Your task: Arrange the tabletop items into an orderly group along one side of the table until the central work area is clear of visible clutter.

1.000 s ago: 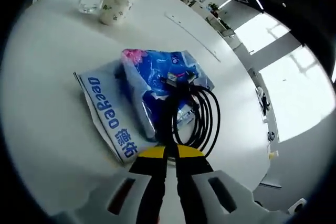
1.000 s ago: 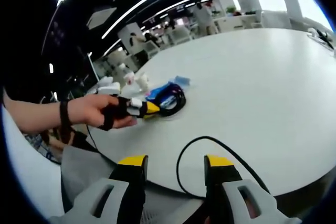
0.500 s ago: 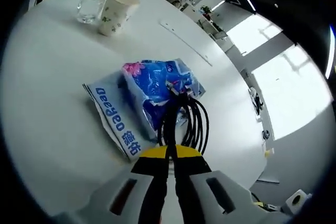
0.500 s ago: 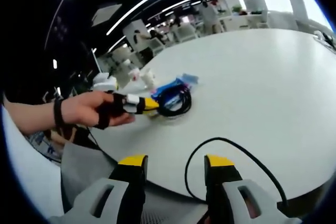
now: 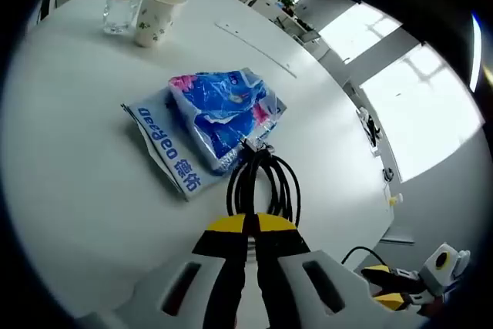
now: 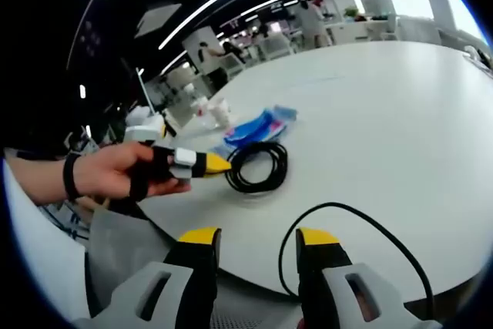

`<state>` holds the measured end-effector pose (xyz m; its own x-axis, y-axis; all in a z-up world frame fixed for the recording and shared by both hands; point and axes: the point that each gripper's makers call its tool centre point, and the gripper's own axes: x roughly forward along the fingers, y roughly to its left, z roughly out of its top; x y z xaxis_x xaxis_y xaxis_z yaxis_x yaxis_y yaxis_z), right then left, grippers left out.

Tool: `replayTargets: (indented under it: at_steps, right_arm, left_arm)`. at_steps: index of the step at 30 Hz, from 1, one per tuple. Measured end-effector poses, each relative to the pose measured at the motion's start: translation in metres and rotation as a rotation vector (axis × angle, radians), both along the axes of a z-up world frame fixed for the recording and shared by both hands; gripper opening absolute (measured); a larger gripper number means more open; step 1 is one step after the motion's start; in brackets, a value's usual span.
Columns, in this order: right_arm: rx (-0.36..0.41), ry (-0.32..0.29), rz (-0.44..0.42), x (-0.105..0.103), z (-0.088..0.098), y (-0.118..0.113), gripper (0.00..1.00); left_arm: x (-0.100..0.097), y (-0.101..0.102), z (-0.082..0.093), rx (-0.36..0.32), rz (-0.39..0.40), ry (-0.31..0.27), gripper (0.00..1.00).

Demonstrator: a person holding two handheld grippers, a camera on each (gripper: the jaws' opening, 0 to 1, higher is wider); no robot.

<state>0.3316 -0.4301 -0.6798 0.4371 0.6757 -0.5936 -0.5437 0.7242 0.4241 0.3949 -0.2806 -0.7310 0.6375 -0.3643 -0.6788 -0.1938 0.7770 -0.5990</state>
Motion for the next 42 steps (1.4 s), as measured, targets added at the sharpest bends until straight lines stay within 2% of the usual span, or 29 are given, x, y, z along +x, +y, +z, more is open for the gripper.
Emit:
replayTargets:
  at_steps: [4, 14, 30, 35, 42]
  right_arm:
    - [-0.004, 0.008, 0.008, 0.006, -0.004, 0.005, 0.38]
    - [-0.004, 0.055, -0.008, 0.023, -0.013, 0.026, 0.33]
    - [-0.076, 0.122, 0.103, 0.008, -0.043, 0.080, 0.32]
    - [-0.077, 0.122, 0.128, 0.009, -0.044, 0.096, 0.32]
    - [-0.101, 0.126, 0.149, 0.010, -0.050, 0.105, 0.32]
  left_arm:
    - [-0.009, 0.004, 0.001, 0.031, -0.020, -0.001, 0.00]
    - [-0.037, 0.009, -0.002, 0.046, -0.060, 0.020, 0.00]
    - [-0.070, 0.032, -0.012, 0.060, -0.068, 0.046, 0.00]
    - [-0.072, 0.035, -0.012, 0.057, -0.068, 0.047, 0.00]
    - [-0.078, 0.036, -0.016, 0.060, -0.072, 0.059, 0.00]
